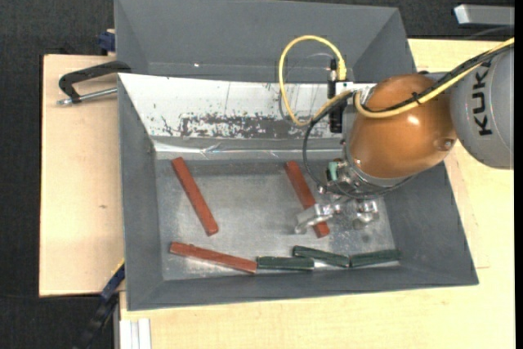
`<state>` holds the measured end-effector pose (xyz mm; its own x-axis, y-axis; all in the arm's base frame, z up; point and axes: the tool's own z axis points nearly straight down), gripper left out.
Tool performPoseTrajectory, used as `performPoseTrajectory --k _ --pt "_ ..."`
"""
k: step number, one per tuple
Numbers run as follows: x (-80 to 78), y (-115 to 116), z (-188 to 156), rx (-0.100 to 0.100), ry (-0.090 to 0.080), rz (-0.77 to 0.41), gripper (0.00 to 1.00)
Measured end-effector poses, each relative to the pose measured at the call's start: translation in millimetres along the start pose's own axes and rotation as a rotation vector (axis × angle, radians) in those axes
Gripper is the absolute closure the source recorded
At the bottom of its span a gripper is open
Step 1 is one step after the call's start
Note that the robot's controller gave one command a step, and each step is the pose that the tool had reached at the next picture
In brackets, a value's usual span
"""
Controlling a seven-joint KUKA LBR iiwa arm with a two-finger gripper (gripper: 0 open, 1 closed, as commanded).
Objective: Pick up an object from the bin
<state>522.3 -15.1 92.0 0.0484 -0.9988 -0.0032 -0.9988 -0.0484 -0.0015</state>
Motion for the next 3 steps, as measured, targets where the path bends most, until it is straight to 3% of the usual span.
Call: performPoseTrajectory --k 1,2,3 --pt "16.9 -56.6 21.0 0.002 -0.001 -0.054 1.00" --pt "16.9 -56.6 20.9 0.001 0.000 -0.055 1.00" --pt "22.5 -46.3 -27.5 -0.004 -0.002 -0.055 1.00"
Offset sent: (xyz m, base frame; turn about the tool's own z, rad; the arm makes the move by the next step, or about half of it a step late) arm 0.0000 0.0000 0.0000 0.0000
